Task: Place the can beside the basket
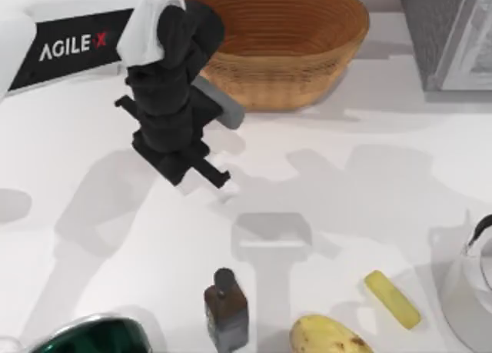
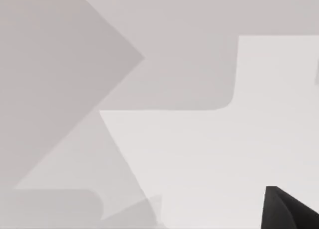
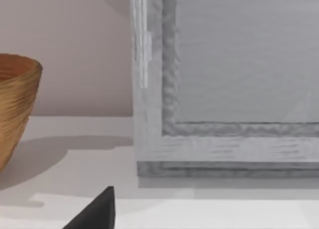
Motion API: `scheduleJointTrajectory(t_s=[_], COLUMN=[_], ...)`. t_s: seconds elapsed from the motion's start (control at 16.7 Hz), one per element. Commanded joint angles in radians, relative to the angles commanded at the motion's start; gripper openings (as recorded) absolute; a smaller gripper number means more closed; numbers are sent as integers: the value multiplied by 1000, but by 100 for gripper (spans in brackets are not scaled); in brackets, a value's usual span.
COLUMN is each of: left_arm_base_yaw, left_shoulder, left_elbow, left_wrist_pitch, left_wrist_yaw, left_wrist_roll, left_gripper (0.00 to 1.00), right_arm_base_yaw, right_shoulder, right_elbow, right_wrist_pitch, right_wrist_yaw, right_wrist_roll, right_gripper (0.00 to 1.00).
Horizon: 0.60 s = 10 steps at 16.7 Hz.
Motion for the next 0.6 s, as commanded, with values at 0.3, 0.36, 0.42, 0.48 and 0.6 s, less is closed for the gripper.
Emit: scheduleJointTrajectory(t_s=[0.3,0.36,0.42,0.48,0.6], left_arm_base_yaw=[71,115,169,230,368], left_shoulder=[-58,-87,-117,-147,-200], left_elbow=[-14,-20,-27,-34,-48], left_wrist_pitch=[-49,-72,-95,-115,-140], left_wrist_yaw=[29,42,54,64,73], left_wrist_roll=[64,95,124,147,170], left_gripper=[0,0,0,0,0], right_arm_base_yaw=[0,0,0,0,0], right_shoulder=[0,0,0,0,0], right_elbow=[0,0,0,0,0], right_wrist_pitch=[0,0,0,0,0], right_wrist_yaw=[0,0,0,0,0], right_wrist_roll=[0,0,0,0,0], right_gripper=[100,100,100,100,100])
